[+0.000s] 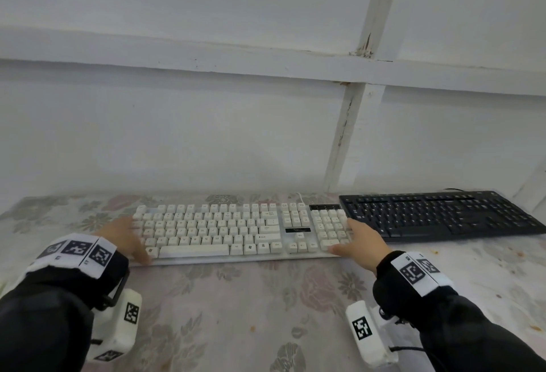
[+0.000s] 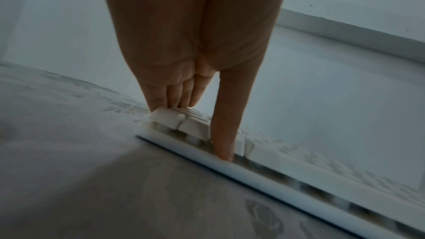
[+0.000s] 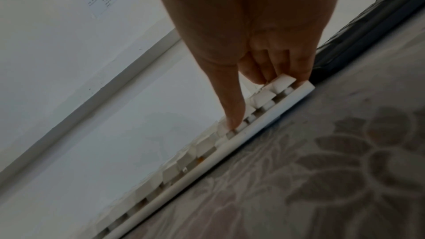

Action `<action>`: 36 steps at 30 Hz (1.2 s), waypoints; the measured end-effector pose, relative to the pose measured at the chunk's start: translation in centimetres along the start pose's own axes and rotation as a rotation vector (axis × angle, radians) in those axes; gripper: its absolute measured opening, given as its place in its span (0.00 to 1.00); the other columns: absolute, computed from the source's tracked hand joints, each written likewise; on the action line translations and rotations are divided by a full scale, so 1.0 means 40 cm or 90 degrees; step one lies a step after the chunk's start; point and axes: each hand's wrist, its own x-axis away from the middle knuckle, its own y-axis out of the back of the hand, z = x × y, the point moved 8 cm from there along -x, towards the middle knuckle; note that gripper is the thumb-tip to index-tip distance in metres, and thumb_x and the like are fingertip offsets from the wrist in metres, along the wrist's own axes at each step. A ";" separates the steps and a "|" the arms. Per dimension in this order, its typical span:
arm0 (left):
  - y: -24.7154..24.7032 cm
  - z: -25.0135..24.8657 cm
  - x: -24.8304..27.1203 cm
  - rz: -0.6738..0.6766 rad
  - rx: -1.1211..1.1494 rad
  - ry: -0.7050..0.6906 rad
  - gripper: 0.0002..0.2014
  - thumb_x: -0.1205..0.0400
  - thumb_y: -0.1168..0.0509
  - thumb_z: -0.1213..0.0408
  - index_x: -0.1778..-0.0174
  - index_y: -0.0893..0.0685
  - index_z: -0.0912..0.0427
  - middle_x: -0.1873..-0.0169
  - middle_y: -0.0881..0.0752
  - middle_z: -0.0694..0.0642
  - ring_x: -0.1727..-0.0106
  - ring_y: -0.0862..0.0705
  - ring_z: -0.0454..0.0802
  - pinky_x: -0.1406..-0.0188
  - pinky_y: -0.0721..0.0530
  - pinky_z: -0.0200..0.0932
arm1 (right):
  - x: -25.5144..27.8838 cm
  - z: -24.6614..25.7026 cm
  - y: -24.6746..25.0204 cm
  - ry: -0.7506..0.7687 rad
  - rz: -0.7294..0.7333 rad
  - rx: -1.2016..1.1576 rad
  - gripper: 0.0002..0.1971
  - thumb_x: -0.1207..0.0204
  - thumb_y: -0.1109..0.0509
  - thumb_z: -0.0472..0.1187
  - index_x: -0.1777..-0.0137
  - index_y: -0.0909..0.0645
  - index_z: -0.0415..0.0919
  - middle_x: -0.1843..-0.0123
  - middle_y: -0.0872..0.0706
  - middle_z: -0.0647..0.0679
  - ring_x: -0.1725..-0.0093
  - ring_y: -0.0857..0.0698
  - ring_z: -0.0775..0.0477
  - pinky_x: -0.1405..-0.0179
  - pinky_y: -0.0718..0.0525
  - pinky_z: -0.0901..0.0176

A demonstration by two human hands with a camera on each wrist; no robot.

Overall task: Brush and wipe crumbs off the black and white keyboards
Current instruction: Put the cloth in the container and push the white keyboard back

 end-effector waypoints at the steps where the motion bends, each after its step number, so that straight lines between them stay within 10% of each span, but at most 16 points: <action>1: 0.001 -0.003 -0.008 -0.001 0.003 -0.006 0.48 0.35 0.21 0.73 0.22 0.40 0.66 0.25 0.32 0.65 0.25 0.32 0.63 0.27 0.33 0.52 | -0.007 0.001 -0.001 -0.003 -0.001 0.009 0.24 0.32 0.21 0.43 0.38 0.23 0.38 0.41 0.16 0.44 0.42 0.17 0.44 0.38 0.20 0.49; 23: 0.013 -0.056 -0.046 -0.034 -0.054 -0.016 0.40 0.28 0.25 0.67 0.23 0.39 0.66 0.27 0.30 0.63 0.27 0.30 0.59 0.31 0.31 0.47 | -0.029 0.065 0.022 -0.035 -0.012 0.072 0.26 0.26 0.26 0.43 0.31 0.27 0.34 0.33 0.20 0.41 0.35 0.21 0.43 0.39 0.25 0.57; 36: -0.026 -0.124 0.157 -0.117 0.263 -0.192 0.28 0.24 0.30 0.68 0.28 0.29 0.63 0.32 0.22 0.62 0.33 0.23 0.58 0.33 0.27 0.51 | 0.142 0.095 0.016 0.011 -0.006 -0.046 0.35 0.22 0.30 0.43 0.19 0.40 0.37 0.19 0.36 0.43 0.20 0.35 0.45 0.23 0.35 0.54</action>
